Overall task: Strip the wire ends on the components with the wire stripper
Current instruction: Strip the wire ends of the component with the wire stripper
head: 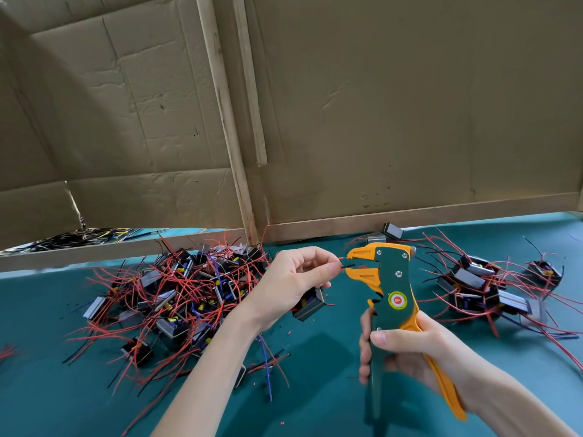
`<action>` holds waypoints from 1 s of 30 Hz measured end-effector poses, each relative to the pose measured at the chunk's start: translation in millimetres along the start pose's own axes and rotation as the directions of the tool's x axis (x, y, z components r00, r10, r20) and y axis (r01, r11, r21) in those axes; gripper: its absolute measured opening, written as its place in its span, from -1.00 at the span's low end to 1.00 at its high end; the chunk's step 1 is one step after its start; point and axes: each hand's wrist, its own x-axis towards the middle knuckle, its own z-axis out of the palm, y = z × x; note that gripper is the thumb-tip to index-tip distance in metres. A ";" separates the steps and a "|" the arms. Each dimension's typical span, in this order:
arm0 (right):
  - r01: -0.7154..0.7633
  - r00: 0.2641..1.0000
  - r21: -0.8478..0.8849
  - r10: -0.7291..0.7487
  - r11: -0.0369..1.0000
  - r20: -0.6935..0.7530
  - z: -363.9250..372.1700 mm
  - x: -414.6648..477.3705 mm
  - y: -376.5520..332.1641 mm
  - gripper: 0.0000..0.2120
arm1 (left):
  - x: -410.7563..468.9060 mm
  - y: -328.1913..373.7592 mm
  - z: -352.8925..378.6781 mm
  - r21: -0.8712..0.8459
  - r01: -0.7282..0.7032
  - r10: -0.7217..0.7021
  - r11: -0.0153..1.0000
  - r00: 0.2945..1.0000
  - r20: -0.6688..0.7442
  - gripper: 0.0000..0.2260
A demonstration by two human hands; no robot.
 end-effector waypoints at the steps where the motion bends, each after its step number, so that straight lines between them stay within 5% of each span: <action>1: -0.003 1.000 -0.004 0.003 1.000 0.001 0.0 0.1 0.0 -0.64 | -0.5 1.5 -0.4 -0.002 0.002 -0.002 1.000 1.000 0.006 -0.94; 13: -0.004 0.998 -0.112 -0.003 0.994 -0.065 15.3 -9.7 1.0 -0.65 | -7.6 14.6 -15.3 0.085 -0.008 -0.001 0.996 0.994 0.108 -0.95; 16: -0.014 0.982 -0.130 -0.011 0.991 -0.190 25.1 -7.0 9.1 -0.62 | -7.2 15.3 -18.2 0.128 -0.001 -0.011 0.992 0.995 0.095 -0.92; 19: -0.047 0.956 -0.175 -0.006 0.983 -0.292 22.8 -2.9 18.0 -0.59 | -5.3 8.3 -14.2 0.222 0.040 -0.051 0.974 0.998 0.042 -0.90; 23: -0.057 0.989 0.049 0.063 0.997 -0.132 13.4 2.1 16.3 -0.67 | -1.0 1.1 -10.3 0.345 0.048 -0.034 0.937 0.998 -0.048 -0.86; 26: -0.085 0.983 0.160 0.109 0.983 -0.149 7.3 8.9 20.2 -0.71 | 5.4 1.4 -6.7 0.421 0.017 0.083 0.907 0.973 -0.216 -0.85; 30: -0.096 0.941 0.332 0.194 0.938 -0.276 1.9 13.5 22.3 -0.89 | 16.2 15.5 16.4 0.432 -0.142 0.341 0.891 0.837 -0.428 -0.87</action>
